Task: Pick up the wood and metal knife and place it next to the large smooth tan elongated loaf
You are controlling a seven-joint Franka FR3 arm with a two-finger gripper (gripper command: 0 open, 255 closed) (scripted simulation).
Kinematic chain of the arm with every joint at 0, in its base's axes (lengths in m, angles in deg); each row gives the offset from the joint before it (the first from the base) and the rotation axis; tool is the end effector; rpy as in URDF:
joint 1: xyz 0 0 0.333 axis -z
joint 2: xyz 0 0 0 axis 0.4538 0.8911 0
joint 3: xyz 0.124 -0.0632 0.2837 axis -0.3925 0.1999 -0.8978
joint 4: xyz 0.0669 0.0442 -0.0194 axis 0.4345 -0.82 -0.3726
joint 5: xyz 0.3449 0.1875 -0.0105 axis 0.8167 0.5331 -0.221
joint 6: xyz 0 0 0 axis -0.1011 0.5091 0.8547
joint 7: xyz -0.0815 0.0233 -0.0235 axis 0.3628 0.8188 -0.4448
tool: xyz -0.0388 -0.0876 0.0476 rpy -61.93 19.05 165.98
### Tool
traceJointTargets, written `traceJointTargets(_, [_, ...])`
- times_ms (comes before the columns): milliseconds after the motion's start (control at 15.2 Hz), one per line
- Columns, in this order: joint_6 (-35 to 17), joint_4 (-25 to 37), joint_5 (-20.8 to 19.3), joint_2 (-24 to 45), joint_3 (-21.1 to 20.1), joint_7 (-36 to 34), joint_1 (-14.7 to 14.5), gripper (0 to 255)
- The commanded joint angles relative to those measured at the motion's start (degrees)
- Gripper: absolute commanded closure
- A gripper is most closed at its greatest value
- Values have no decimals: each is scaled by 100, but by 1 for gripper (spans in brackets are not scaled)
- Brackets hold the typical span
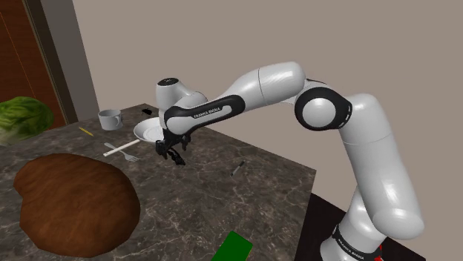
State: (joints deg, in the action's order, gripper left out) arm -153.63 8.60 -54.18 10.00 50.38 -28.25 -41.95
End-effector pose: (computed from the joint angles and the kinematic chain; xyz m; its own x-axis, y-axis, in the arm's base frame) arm 0.6846 0.2470 0.3426 0.9890 -0.0646 0.1331 -0.0796 -0.9907 0.1106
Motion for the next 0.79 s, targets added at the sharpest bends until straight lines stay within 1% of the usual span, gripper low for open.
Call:
traceJointTargets(0, [0, 0, 0, 0, 0, 0, 0, 0])
traceJointTargets(264, [539, 238, 69, -300, -52, 47, -46, 0])
traceJointTargets(726, [539, 238, 69, -300, -52, 47, -46, 0])
